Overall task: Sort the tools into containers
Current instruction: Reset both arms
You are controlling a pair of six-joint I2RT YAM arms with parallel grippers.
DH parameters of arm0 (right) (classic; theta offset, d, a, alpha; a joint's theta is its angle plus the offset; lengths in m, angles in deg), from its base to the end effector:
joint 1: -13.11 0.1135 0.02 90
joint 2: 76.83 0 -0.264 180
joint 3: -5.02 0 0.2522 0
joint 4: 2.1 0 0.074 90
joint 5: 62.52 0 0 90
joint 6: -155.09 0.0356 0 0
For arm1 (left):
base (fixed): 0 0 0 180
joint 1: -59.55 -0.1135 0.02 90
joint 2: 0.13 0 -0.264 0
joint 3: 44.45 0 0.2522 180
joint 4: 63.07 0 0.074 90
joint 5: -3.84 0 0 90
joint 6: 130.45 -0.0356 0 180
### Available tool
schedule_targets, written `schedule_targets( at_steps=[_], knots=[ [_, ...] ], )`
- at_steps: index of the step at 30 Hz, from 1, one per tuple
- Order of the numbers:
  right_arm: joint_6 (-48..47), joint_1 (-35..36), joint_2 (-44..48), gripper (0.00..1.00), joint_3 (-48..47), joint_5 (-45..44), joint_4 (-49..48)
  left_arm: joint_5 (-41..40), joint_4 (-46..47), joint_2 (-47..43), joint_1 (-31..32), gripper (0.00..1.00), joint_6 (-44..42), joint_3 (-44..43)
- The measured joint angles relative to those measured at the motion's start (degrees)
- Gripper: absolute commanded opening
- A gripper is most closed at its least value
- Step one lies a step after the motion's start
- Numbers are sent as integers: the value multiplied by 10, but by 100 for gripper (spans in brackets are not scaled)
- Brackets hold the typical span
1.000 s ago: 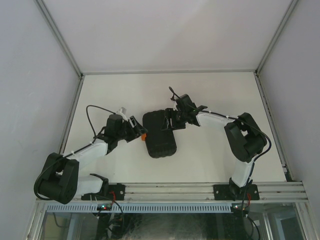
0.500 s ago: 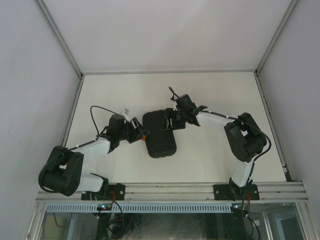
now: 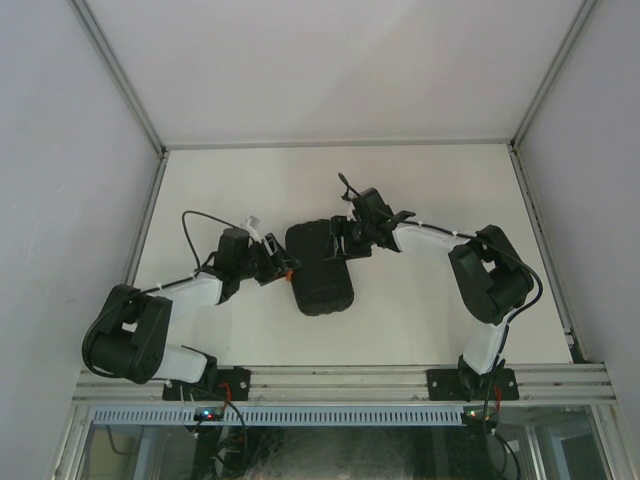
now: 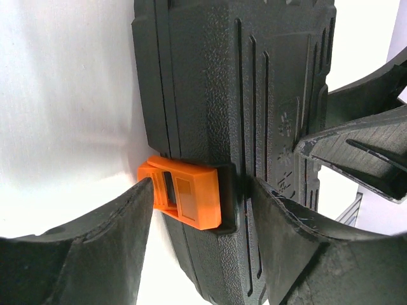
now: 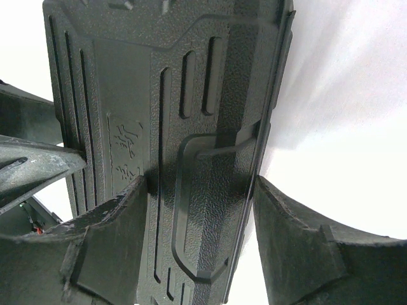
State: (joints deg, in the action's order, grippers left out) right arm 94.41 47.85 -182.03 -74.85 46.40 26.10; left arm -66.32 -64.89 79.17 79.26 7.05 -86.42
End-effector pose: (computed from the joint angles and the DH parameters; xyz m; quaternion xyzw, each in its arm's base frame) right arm 0.3067 0.2267 0.1738 -0.0957 0.9334 0.2960 0.1789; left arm 0.2359 -0.0973 0.1521 -0.1418 0.8814 -0.3637 0.2661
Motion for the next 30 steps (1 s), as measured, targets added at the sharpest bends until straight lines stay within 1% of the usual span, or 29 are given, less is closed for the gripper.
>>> schedule_targets(
  at_steps=[8,14,20,22,25,26,30],
  knots=[
    [-2,-6,0,31,-1,-3,0,19,52,32,-5,64,17,0],
    [-2,-10,0,31,-1,-3,1,31,108,63,-6,65,40,3],
    [-2,-11,0,32,-4,-8,5,32,141,73,-8,67,50,9],
    [-2,-11,1,35,-4,-10,6,28,143,73,-8,69,51,10],
    [-2,-11,4,46,-4,-13,8,18,128,68,-3,71,54,10],
    [-2,-10,5,49,-4,-14,8,12,117,60,-2,72,53,9],
    [-2,-9,16,60,-3,-26,20,-29,29,11,3,83,38,3]
  ],
)
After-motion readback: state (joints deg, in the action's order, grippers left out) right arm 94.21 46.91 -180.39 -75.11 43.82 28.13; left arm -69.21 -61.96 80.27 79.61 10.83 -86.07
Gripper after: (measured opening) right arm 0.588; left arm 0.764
